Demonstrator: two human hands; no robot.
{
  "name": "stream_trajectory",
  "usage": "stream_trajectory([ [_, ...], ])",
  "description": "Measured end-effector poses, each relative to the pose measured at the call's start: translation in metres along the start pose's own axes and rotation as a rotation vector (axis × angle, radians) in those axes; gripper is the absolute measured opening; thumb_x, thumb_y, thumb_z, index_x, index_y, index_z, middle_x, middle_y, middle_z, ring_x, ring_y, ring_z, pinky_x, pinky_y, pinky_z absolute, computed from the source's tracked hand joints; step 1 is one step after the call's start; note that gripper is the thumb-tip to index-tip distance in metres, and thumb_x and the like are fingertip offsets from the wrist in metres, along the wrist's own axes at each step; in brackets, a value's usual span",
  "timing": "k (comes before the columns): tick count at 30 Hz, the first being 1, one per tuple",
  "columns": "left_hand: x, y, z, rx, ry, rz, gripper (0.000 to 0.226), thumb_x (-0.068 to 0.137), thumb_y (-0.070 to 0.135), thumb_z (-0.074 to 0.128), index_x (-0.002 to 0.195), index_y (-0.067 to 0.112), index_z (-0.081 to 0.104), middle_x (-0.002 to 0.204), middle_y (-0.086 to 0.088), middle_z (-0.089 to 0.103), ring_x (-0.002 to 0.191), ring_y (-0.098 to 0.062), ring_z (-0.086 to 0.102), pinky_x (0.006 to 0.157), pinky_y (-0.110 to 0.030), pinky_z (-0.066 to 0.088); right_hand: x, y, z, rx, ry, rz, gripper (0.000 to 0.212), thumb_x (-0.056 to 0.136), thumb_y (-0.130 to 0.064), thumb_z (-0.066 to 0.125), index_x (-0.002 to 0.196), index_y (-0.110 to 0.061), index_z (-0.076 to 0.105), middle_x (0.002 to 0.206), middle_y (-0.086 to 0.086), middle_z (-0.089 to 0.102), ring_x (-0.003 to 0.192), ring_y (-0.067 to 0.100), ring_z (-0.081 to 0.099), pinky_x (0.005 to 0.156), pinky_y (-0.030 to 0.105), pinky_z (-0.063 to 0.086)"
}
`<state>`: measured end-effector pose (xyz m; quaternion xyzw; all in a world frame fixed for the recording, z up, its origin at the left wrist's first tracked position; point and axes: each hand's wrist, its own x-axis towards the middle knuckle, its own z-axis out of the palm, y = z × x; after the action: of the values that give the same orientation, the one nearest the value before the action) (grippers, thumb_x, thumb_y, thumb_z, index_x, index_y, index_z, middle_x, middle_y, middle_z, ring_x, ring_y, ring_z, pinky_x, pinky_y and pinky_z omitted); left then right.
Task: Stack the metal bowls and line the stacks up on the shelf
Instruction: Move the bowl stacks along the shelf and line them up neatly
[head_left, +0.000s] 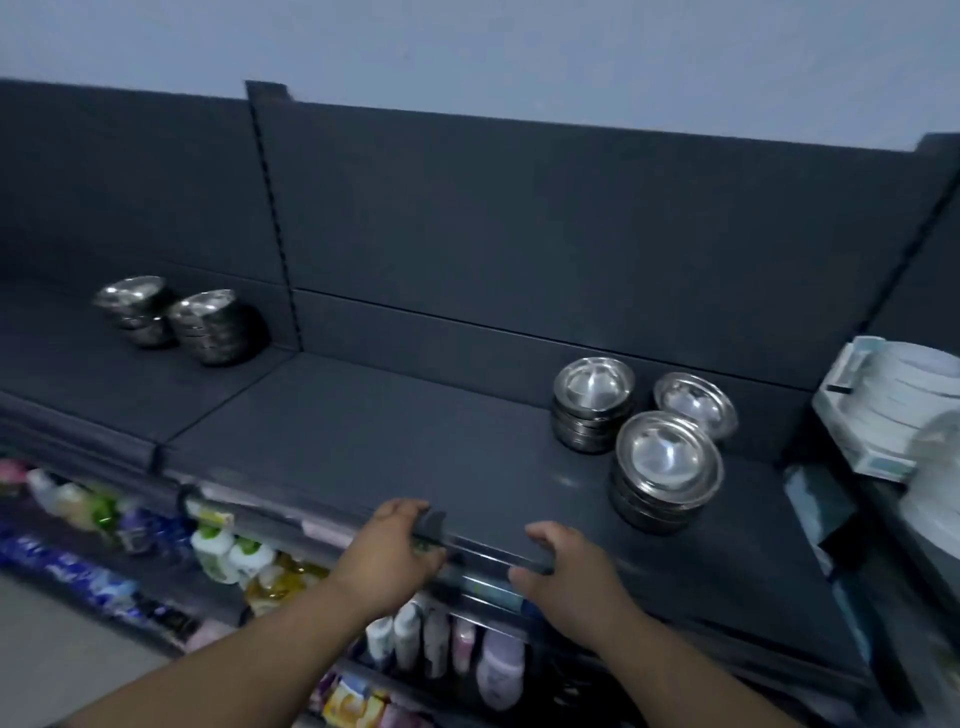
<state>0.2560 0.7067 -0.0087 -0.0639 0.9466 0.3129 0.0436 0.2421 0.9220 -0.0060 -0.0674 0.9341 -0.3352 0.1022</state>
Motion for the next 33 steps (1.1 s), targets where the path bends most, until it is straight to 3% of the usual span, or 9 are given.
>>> stream_trajectory([
  [5, -0.036, -0.095, -0.073, 0.067, 0.123, -0.128, 0.066, 0.087, 0.039, 0.061, 0.145, 0.023, 0.036, 0.15, 0.0, 0.034, 0.127, -0.018, 0.049, 0.102, -0.026, 0.04, 0.019, -0.089, 0.066, -0.112, -0.077, -0.163, 0.056, 0.084, -0.04, 0.066, 0.135, -0.023, 0.052, 0.134, -0.001, 0.055, 0.121, 0.013, 0.054, 0.099, 0.019, 0.039],
  [9, -0.07, -0.18, -0.131, 0.135, 0.163, -0.225, 0.068, 0.086, 0.044, 0.06, 0.146, 0.023, 0.035, 0.148, 0.0, 0.036, 0.129, -0.019, 0.047, 0.104, -0.029, 0.04, 0.031, -0.165, 0.128, -0.158, -0.19, -0.229, 0.059, 0.086, -0.043, 0.061, 0.14, -0.025, 0.046, 0.138, -0.002, 0.05, 0.119, 0.017, 0.054, 0.095, 0.026, 0.044],
  [12, -0.104, -0.256, -0.177, 0.166, 0.175, -0.33, 0.066, 0.088, 0.041, 0.06, 0.145, 0.02, 0.036, 0.146, -0.003, 0.038, 0.128, -0.02, 0.047, 0.105, -0.027, 0.038, 0.034, -0.229, 0.192, -0.222, -0.267, -0.283, 0.059, 0.084, -0.048, 0.061, 0.138, -0.027, 0.048, 0.136, -0.002, 0.054, 0.124, 0.018, 0.053, 0.1, 0.03, 0.044],
  [21, -0.178, -0.437, -0.277, 0.166, 0.23, -0.621, 0.065, 0.088, 0.046, 0.058, 0.145, 0.024, 0.036, 0.148, 0.0, 0.037, 0.13, -0.02, 0.045, 0.106, -0.03, 0.04, 0.044, -0.392, 0.349, -0.286, -0.511, -0.438, 0.053, 0.091, -0.042, 0.059, 0.139, -0.026, 0.047, 0.139, -0.002, 0.052, 0.12, 0.017, 0.054, 0.096, 0.028, 0.045],
  [27, -0.178, -0.509, -0.307, 0.133, 0.219, -0.722, 0.063, 0.088, 0.047, 0.058, 0.144, 0.026, 0.037, 0.149, 0.003, 0.037, 0.13, -0.016, 0.046, 0.106, -0.027, 0.039, 0.08, -0.449, 0.412, -0.339, -0.572, -0.508, 0.052, 0.088, -0.044, 0.058, 0.136, -0.027, 0.049, 0.131, -0.002, 0.056, 0.117, 0.015, 0.055, 0.097, 0.027, 0.045],
  [33, -0.095, -0.556, -0.367, 0.167, 0.329, -0.708, 0.062, 0.088, 0.044, 0.059, 0.144, 0.026, 0.039, 0.148, 0.003, 0.039, 0.128, -0.016, 0.048, 0.102, -0.03, 0.043, 0.175, -0.506, 0.435, -0.286, -0.422, -0.575, 0.054, 0.089, -0.04, 0.058, 0.141, -0.031, 0.045, 0.134, -0.001, 0.052, 0.12, 0.02, 0.054, 0.099, 0.032, 0.045],
])
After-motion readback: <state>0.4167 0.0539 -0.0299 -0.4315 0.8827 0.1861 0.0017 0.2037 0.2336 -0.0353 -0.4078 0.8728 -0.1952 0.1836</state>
